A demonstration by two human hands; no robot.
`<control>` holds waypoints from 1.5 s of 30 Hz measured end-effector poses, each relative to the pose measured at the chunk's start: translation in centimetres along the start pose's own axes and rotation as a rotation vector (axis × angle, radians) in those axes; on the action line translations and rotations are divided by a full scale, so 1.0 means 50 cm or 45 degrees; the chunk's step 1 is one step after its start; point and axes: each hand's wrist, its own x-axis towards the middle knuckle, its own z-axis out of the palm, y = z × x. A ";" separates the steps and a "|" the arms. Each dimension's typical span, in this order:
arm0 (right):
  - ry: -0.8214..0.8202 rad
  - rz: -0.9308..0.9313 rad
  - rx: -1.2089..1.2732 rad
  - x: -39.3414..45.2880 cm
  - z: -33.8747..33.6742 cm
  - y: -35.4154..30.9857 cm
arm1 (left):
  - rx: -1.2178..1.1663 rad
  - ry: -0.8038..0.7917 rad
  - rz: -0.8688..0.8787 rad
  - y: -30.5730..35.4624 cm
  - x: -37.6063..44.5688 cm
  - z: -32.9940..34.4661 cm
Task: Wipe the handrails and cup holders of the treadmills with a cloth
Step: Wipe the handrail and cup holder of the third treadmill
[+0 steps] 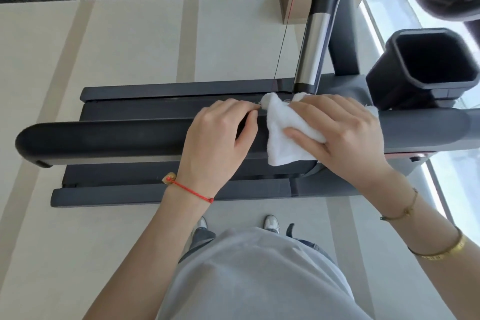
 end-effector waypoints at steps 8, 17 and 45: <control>-0.006 0.201 -0.120 -0.024 -0.023 0.057 | 0.071 0.000 -0.012 0.067 0.015 0.056; -0.070 0.091 -0.049 -0.059 -0.054 0.123 | 0.123 0.059 -0.045 0.140 0.031 0.117; -0.180 0.162 -0.027 -0.048 -0.056 0.123 | 0.129 -0.027 -0.071 0.163 0.043 0.131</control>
